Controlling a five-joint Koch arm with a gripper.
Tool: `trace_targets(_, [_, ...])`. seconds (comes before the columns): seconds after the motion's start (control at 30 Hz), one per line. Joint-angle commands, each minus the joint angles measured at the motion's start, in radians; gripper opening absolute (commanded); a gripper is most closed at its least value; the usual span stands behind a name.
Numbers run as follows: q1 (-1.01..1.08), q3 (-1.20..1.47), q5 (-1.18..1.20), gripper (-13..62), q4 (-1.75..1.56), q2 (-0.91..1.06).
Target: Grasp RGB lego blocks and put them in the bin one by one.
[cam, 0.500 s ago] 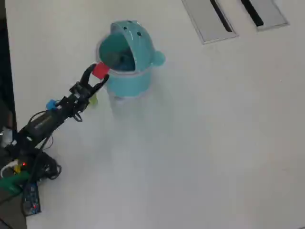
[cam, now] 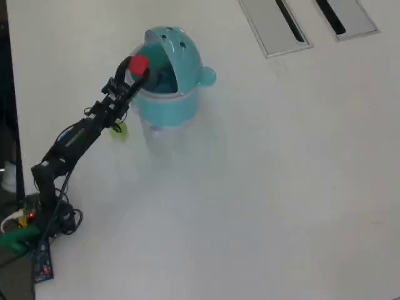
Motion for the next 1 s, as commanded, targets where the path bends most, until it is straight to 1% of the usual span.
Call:
trace_targets(0.0, [-0.014,-0.133,-0.029,7.7,0.0,-0.02])
trace_targets(0.3, [-0.028,-0.273,-0.044,7.7,0.002,-0.167])
trace_targets(0.5, [-0.031,-0.245,-0.089,8.4,0.0,-0.17])
trace_targets(0.57, [-0.032,-0.236,-0.135,11.4,0.0,-0.169])
trace_targets(0.73, [-0.038,-0.227,-0.167,11.5,0.0,-0.161])
trace_targets(0.77, [-0.043,-0.225,-0.193,12.9,0.0,-0.163])
trace_targets(0.8, [-0.048,-0.225,-0.229,17.6,-0.002,-0.163])
trace_targets(0.9, [-0.055,-0.225,-0.247,17.9,-0.005,-0.17])
trace_targets(0.93, [-0.057,-0.225,-0.258,20.5,-0.005,-0.172])
trace_targets(0.97, [-0.057,-0.225,-0.264,21.0,-0.003,-0.173])
